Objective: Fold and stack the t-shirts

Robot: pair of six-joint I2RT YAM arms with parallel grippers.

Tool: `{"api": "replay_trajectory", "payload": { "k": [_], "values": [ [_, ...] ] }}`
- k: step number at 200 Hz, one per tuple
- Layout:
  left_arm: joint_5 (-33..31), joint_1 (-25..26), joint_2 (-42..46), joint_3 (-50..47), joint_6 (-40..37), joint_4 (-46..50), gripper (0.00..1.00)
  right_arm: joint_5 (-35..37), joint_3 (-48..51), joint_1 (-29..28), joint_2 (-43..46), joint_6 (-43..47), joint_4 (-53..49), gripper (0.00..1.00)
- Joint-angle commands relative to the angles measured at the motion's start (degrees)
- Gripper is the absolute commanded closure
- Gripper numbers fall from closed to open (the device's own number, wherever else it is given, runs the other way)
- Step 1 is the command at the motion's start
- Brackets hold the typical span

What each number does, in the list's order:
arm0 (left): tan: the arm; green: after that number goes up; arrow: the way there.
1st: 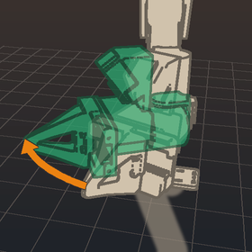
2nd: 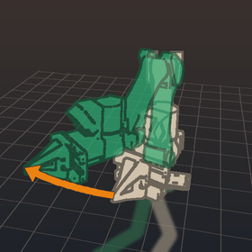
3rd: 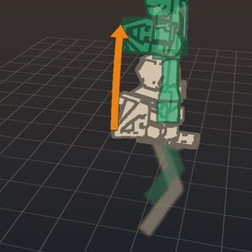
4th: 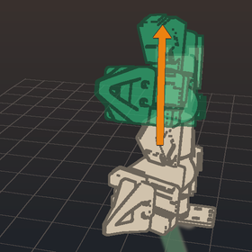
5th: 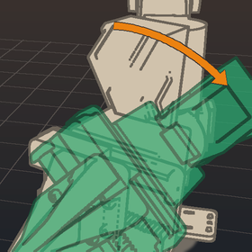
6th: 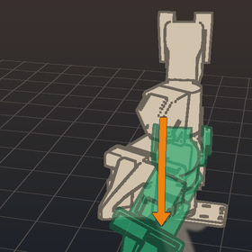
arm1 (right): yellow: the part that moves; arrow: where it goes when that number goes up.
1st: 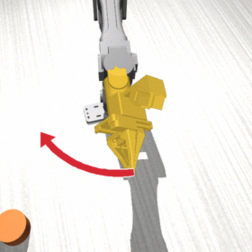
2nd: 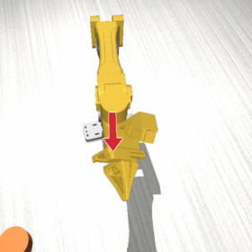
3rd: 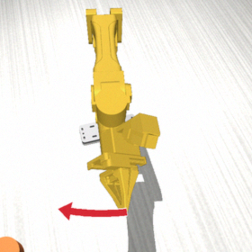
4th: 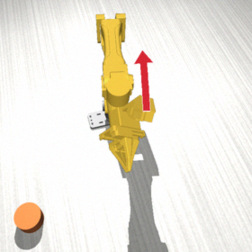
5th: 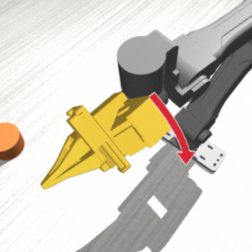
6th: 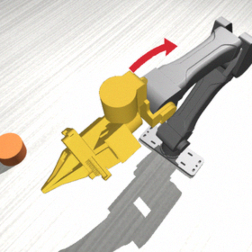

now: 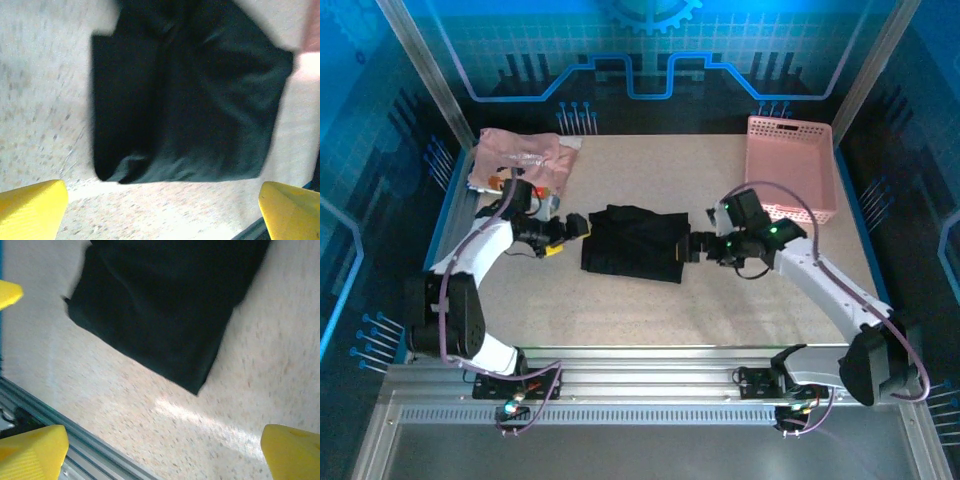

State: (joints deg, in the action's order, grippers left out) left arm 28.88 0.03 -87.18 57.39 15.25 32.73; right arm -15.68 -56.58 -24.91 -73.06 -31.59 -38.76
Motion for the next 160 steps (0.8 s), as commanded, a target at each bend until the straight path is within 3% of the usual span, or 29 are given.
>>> {"api": "replay_trajectory", "payload": {
  "k": [1, 88, 138, 160],
  "values": [
    [-1.75, 3.76, -3.83, 2.37, -3.78, -4.1, 0.01, 0.13, 1.48, -1.74, -0.27, -3.12, 6.5, 0.0],
    [-19.71, 12.56, -18.88, 9.53, -0.72, -2.68, 0.03, 1.17, 0.96, -4.62, -0.23, -5.2, 7.54, 0.0],
    [-20.84, 20.06, -25.29, 12.92, 4.69, -6.62, 0.07, 1.53, 0.08, -5.35, 0.71, -5.63, 6.51, 0.0],
    [-20.82, 21.73, -28.02, 14.33, 5.31, -7.04, 0.2, 1.45, -0.28, -5.41, 1.29, -5.47, 5.77, 0.0]
  ]
}}
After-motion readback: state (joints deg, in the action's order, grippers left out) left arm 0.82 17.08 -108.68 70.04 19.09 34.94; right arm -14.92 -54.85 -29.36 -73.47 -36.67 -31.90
